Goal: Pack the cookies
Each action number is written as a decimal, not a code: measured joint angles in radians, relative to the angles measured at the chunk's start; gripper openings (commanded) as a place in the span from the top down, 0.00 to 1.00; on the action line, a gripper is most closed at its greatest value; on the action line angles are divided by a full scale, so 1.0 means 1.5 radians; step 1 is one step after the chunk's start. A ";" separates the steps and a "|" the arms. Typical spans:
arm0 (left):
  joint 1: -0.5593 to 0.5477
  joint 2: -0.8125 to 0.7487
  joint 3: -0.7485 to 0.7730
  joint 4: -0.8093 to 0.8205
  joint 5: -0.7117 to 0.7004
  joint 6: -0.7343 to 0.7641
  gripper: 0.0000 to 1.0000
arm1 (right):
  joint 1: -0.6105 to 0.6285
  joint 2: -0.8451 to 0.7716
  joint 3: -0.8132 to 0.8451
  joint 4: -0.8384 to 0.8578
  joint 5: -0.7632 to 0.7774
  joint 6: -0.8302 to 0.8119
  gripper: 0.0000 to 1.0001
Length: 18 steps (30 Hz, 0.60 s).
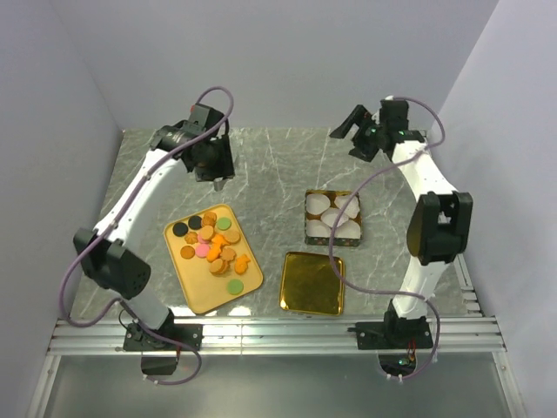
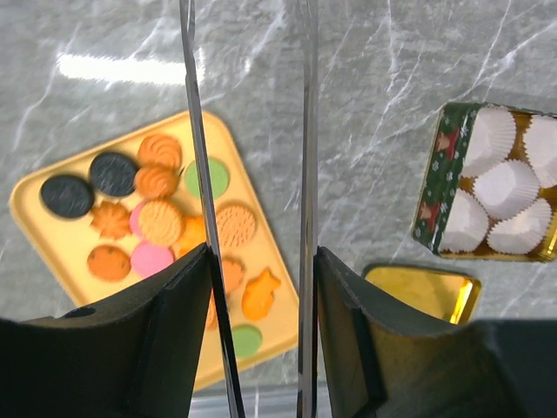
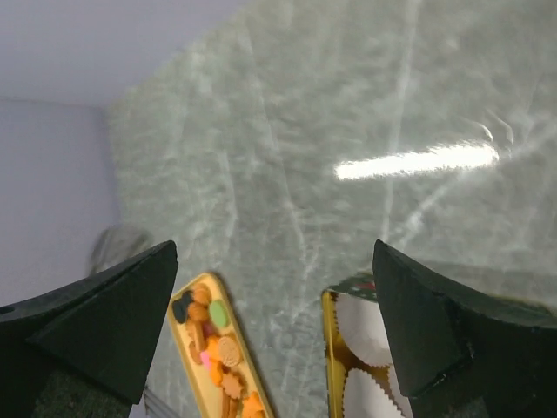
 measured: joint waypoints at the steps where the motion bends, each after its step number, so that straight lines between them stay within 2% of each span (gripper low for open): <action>1: -0.001 -0.013 0.000 -0.010 -0.004 -0.004 0.45 | 0.006 0.020 0.029 -0.044 0.017 0.002 0.00; 5: -0.004 -0.090 -0.025 -0.047 -0.028 -0.024 0.45 | 0.076 0.042 0.146 -0.196 0.168 -0.037 0.00; 7: -0.008 -0.141 -0.064 -0.049 -0.037 -0.033 0.44 | 0.126 -0.035 0.087 -0.171 0.226 -0.042 0.00; 8: -0.010 -0.173 -0.089 -0.052 -0.042 -0.036 0.43 | 0.147 -0.082 0.041 -0.167 0.235 -0.033 0.11; 9: -0.010 -0.200 -0.113 -0.052 -0.045 -0.039 0.42 | 0.164 -0.146 -0.028 -0.157 0.233 -0.011 0.31; 10: -0.011 -0.229 -0.138 -0.055 -0.046 -0.042 0.39 | 0.163 -0.209 -0.103 -0.137 0.194 0.010 0.36; 12: -0.012 -0.285 -0.187 -0.053 -0.047 -0.045 0.40 | 0.123 -0.281 -0.195 -0.164 0.159 0.050 0.32; 13: -0.012 -0.310 -0.209 -0.057 -0.046 -0.045 0.41 | 0.107 -0.297 -0.209 -0.189 0.182 0.061 0.22; 14: -0.012 -0.329 -0.226 -0.061 -0.046 -0.045 0.41 | 0.098 -0.304 -0.216 -0.209 0.217 0.068 0.19; 18: -0.012 -0.382 -0.302 -0.069 -0.047 -0.044 0.38 | 0.138 -0.331 -0.249 -0.269 0.291 0.084 0.18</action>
